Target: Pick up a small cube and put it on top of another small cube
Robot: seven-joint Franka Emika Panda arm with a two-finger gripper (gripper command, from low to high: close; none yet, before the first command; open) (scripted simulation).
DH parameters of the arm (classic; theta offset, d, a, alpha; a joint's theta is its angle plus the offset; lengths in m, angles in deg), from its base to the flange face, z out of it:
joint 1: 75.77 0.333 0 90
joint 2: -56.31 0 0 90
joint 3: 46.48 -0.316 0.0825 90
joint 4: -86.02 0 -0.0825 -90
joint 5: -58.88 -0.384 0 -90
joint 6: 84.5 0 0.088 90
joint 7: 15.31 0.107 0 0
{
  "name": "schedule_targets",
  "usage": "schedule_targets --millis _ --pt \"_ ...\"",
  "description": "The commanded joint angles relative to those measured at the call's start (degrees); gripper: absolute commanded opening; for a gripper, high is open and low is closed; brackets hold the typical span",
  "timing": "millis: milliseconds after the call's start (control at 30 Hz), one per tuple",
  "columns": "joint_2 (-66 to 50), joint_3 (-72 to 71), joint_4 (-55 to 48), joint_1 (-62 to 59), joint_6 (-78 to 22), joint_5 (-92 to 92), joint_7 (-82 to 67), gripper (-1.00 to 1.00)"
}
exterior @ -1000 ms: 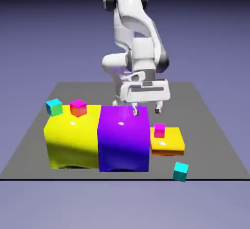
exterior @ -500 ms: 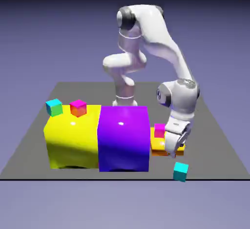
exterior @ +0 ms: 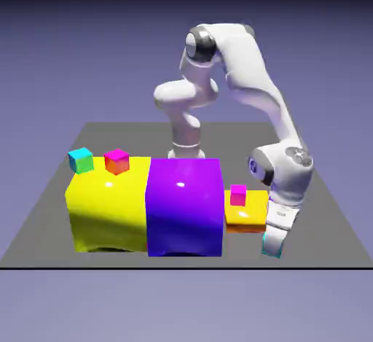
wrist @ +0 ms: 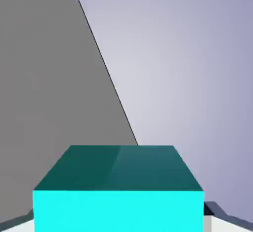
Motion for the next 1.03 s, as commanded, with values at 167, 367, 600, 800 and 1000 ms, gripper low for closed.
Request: schedule_targets --millis 167,367,600,800,1000 --pt "12.5 -2.2 10.9 -0.9 -1.7 -1.0 3.0 -1.00" --pt "24.9 -4.4 21.8 -1.8 -3.4 -2.0 6.0 -1.00" --pt "39.5 -6.9 34.5 -2.9 -5.5 -3.3 9.4 -1.00" --pt "37.9 -7.6 40.0 -3.6 1.4 -2.3 11.4 -1.00" --pt "35.3 -7.6 40.9 -3.8 5.0 -1.6 11.9 1.00"
